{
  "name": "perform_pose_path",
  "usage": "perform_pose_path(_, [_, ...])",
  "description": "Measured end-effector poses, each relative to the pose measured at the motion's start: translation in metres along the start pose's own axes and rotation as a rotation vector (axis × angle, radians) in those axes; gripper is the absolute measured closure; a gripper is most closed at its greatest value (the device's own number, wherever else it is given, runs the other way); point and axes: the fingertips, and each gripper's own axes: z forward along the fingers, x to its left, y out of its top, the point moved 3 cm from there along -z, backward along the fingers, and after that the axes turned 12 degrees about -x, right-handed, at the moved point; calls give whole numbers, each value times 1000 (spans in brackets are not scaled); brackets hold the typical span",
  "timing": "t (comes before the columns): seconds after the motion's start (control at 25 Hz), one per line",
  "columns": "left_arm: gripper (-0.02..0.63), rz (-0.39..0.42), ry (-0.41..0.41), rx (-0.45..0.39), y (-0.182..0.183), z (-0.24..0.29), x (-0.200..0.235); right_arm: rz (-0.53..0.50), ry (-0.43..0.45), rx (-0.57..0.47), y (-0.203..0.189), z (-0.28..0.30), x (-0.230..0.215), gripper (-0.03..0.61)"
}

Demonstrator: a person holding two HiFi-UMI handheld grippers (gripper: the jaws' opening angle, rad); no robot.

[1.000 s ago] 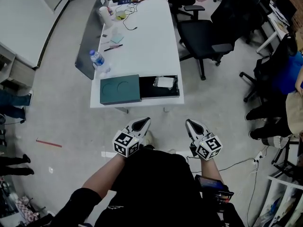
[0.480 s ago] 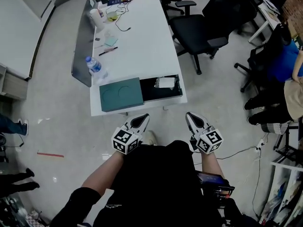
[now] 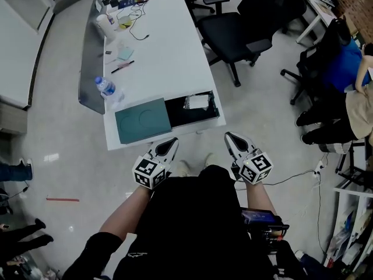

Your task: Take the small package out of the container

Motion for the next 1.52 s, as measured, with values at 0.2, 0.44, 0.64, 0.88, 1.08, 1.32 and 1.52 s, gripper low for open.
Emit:
perform_pose_path(0.2, [604, 1, 2, 11, 4, 18, 0, 1, 16, 5, 5, 9, -16, 552])
perform_pose_path(0.44, [604, 30, 31, 33, 12, 41, 3, 14, 64, 21, 7, 27, -38, 552])
perform_pose_path(0.64, [604, 70, 74, 57, 20, 62, 12, 22, 123, 24, 11, 49, -56, 553])
perform_pose_path(0.88, [604, 106, 84, 116, 21, 88, 17, 56, 173, 30, 8, 70, -73, 553])
perform_pose_path(1.08, [604, 129, 82, 157, 25, 110, 23, 75, 209, 36, 7, 85, -84, 553])
perform_pose_path(1.32, [604, 191, 83, 243, 25, 129, 29, 90, 234, 53, 11, 96, -98, 552])
perform_pose_path(1.52, [604, 222, 81, 314, 20, 144, 36, 103, 249, 66, 8, 105, -109, 553])
